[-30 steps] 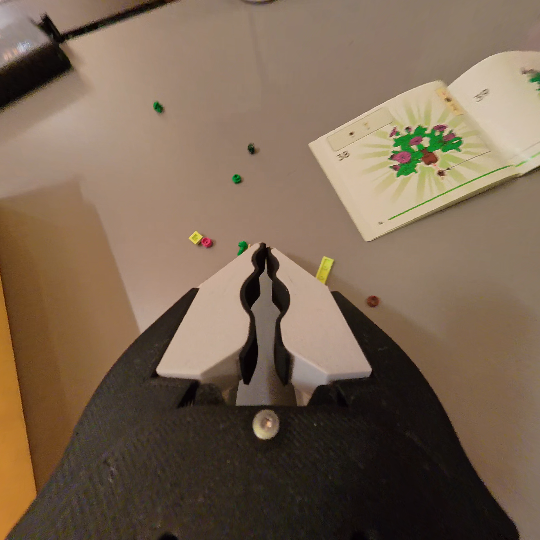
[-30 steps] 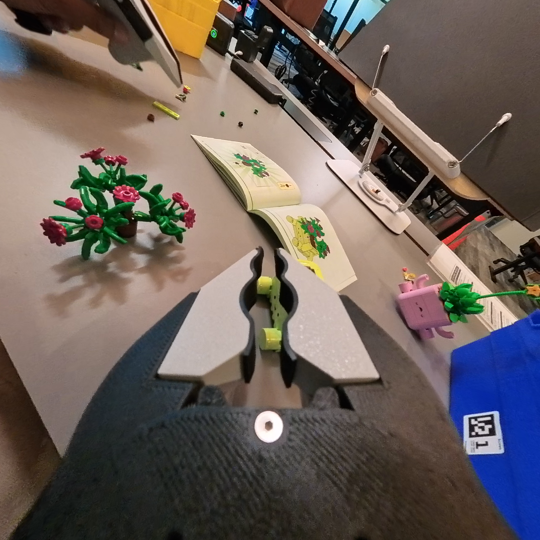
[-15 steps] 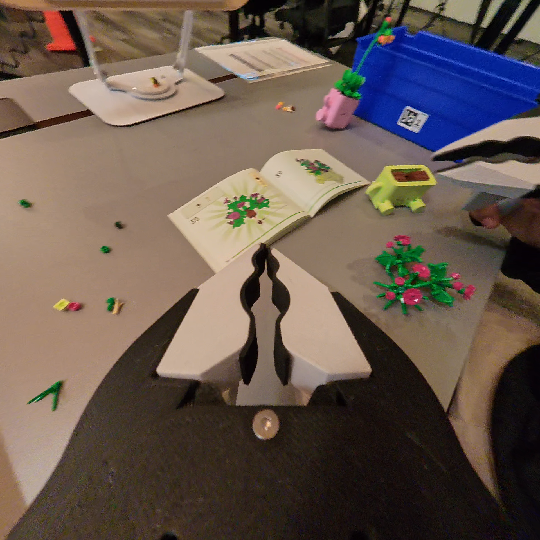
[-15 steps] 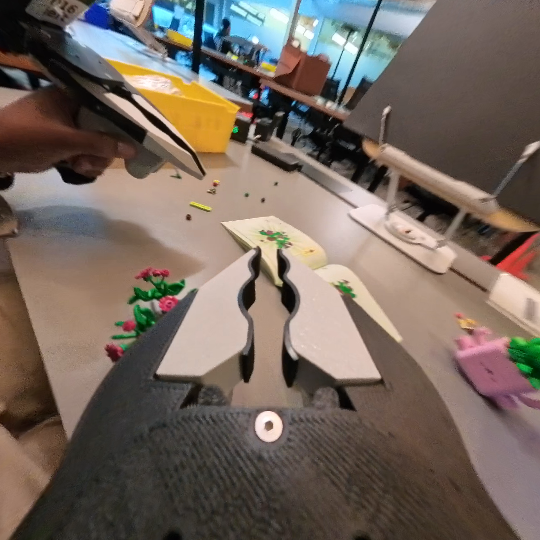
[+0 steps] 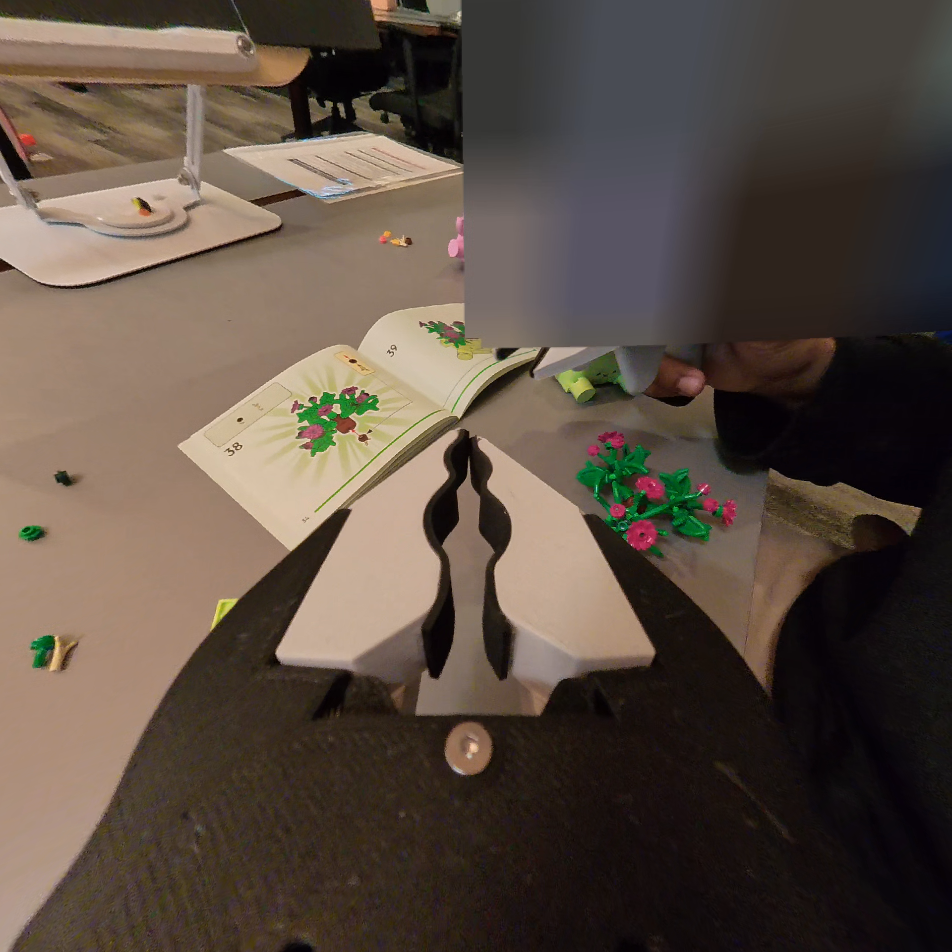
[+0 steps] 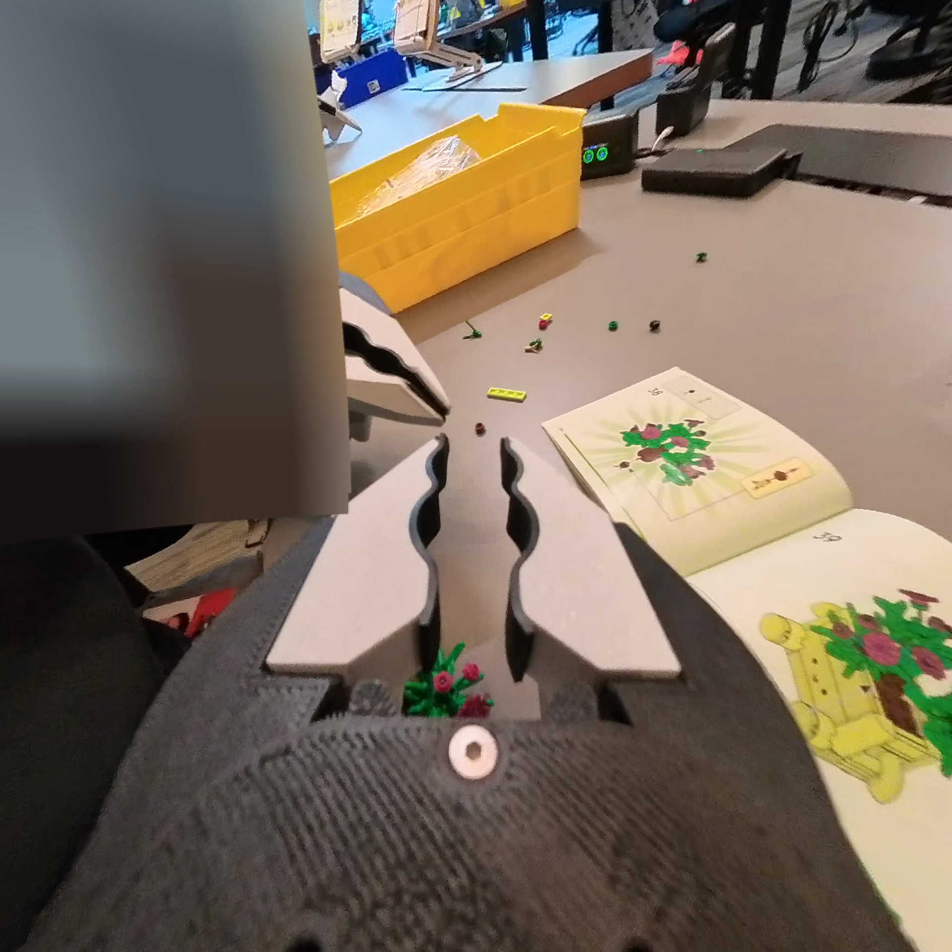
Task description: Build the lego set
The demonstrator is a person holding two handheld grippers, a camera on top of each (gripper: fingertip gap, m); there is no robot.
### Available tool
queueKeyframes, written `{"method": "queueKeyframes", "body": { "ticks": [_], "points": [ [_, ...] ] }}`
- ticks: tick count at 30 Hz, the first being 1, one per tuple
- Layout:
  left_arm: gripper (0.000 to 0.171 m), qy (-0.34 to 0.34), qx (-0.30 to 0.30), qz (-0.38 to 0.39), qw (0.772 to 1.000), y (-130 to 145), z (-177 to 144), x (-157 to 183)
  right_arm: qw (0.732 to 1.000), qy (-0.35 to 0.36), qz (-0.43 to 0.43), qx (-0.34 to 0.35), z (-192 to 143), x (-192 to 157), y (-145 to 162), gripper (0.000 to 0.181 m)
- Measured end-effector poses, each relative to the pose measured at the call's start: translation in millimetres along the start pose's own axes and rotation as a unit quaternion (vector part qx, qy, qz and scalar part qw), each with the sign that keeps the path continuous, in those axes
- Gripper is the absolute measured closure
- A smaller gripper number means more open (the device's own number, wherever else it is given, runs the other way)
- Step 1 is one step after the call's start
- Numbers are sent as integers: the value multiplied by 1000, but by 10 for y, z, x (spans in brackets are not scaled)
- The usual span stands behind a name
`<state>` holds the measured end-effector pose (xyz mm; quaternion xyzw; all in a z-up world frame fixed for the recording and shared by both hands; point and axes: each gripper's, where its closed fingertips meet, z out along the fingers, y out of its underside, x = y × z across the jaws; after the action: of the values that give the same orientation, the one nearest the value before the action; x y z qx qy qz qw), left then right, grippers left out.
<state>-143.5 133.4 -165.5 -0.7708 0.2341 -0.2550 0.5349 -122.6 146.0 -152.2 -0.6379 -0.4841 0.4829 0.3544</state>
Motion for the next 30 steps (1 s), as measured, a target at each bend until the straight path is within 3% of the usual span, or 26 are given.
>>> {"method": "queueKeyframes", "body": {
  "ticks": [14, 18, 22, 30],
  "points": [
    [171, 42, 24, 12, 999, -33, 15, 120, 995, -81, 52, -29, 214, -121, 42, 166],
    [171, 20, -5, 28, 999, 56, -5, 53, 996, -70, 42, -31, 178, -98, 43, 166],
    [171, -54, -46, 36, 997, 177, -208, -298, 999, -35, 17, -27, 95, 1, 13, 166],
    [163, -210, -91, -87, 970, 465, -593, -1254, 999, -36, 23, 6, 42, 32, -73, 167]
  ]
}}
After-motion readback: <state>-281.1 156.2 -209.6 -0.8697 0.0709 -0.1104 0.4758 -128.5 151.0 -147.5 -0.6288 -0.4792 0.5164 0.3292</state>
